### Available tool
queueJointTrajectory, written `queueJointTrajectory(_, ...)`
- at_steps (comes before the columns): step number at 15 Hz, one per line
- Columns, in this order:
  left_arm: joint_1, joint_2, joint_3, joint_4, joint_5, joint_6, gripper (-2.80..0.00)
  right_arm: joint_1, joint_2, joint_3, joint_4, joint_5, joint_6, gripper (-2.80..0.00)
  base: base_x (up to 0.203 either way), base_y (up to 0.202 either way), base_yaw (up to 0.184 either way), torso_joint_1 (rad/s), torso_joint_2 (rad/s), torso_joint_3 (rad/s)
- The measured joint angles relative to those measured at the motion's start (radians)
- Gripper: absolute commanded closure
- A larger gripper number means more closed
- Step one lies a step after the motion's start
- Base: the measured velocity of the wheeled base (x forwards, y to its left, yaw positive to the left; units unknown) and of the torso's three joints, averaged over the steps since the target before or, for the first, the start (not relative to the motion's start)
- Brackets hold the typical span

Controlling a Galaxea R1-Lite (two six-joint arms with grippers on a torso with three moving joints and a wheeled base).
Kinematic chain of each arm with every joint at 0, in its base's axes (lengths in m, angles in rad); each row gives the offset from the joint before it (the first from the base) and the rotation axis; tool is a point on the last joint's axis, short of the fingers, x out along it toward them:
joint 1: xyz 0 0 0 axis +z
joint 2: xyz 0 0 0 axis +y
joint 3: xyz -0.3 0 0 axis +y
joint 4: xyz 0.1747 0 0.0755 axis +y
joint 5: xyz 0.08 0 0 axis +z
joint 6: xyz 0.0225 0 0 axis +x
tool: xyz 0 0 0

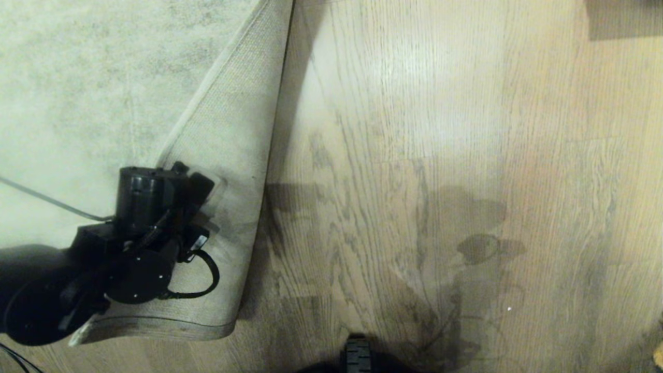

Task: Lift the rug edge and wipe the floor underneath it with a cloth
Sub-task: Lay down the carpet

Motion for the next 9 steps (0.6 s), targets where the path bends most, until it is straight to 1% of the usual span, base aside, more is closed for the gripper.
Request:
queueJointTrajectory(2, -0.004, 0.001, 0.001, 0.000, 0.000, 0.000, 0.00, 0.000, -0.045, 0.000, 0.135, 0.020, -0.002, 0.00, 0.000, 0.000, 0.000, 0.000, 0.00, 0.000)
queueJointTrajectory(4, -0.004, 0.004, 0.001, 0.000, -0.001, 0.000, 0.00, 0.001, -0.065, 0.000, 0.234, 0.024, 0.006, 0.00, 0.000, 0.000, 0.000, 0.000, 0.00, 0.000)
queueJointTrajectory(5, -0.005, 0.005, 0.001, 0.000, 0.000, -0.001, 0.00, 0.001, -0.070, 0.000, 0.276, 0.039, 0.019, 0.00, 0.000, 0.000, 0.000, 0.000, 0.00, 0.000)
queueJointTrajectory(7, -0.007, 0.005, 0.001, 0.000, -0.001, 0.000, 0.00, 0.001, -0.077, 0.000, 0.358, 0.106, 0.036, 0.00, 0.000, 0.000, 0.000, 0.000, 0.00, 0.000)
queueJointTrajectory(8, -0.010, 0.005, 0.001, 0.000, 0.000, -0.001, 0.00, 0.000, -0.078, 0.000, 0.406, 0.117, 0.042, 0.00, 0.000, 0.000, 0.000, 0.000, 0.00, 0.000)
queueJointTrajectory(9, -0.013, 0.005, 0.001, 0.000, 0.000, 0.000, 0.00, 0.001, -0.080, 0.000, 0.417, 0.122, 0.045, 0.00, 0.000, 0.000, 0.000, 0.000, 0.00, 0.000)
